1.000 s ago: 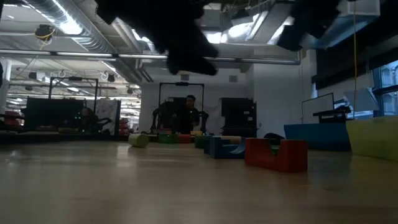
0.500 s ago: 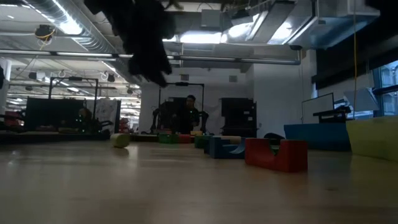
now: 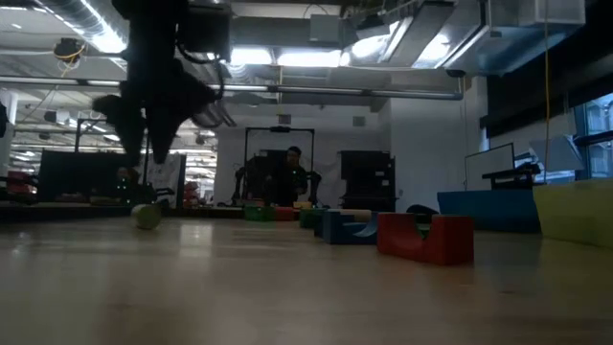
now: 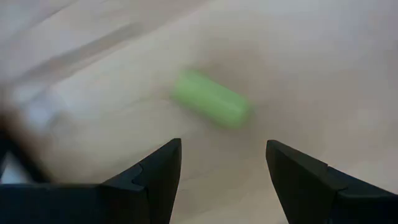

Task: Sort blocks by size
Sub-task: Put the blue arch block into the orange bin, then put the light green cylindrical block into the blue bin

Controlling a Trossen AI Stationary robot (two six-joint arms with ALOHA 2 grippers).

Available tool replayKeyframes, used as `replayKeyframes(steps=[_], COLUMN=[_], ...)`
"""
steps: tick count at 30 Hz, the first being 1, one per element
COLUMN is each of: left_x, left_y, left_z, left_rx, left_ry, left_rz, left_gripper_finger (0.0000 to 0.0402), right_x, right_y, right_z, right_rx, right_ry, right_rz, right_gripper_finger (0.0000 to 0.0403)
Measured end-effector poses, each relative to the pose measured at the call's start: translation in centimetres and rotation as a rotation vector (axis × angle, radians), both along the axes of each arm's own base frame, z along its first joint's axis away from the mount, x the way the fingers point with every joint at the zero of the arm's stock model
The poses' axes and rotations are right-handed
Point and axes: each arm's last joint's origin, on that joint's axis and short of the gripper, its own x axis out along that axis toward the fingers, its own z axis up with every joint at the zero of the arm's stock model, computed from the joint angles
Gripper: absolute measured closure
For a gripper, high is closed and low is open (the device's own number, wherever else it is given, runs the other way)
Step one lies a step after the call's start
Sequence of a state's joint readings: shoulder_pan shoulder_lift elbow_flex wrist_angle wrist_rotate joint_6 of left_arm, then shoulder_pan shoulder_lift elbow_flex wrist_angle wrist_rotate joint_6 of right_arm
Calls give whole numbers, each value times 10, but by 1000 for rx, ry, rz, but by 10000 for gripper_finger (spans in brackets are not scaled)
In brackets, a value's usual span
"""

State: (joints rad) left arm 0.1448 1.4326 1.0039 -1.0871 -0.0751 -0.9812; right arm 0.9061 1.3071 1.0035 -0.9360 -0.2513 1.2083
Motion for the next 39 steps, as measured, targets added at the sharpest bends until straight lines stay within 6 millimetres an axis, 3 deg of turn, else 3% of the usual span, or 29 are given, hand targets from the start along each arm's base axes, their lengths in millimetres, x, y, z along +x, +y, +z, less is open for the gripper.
replayKeyframes(steps=[4, 13, 21, 31, 39], left_x=[-5, -30, -37, -42, -38], left_y=[0, -10, -19, -28, -28], left_z=[-4, -45, -81, -88, -88], left_rx=[36, 40, -25, -9, -16], left_ry=[25, 134, 31, 43, 8], left_rz=[213, 559, 670, 531, 365], left_gripper_finger=[183, 183, 183, 189, 286], right_x=[0, 3, 3, 5, 7], right_y=[0, -2, -3, -4, -5], right_z=[0, -1, -1, -1, -1], right_rx=[-26, -101, -118, -161, -203], right_ry=[-42, -136, -169, -219, -269], right_rz=[-10, -42, 27, 6, -15], right_gripper_finger=[148, 157, 162, 162, 162])
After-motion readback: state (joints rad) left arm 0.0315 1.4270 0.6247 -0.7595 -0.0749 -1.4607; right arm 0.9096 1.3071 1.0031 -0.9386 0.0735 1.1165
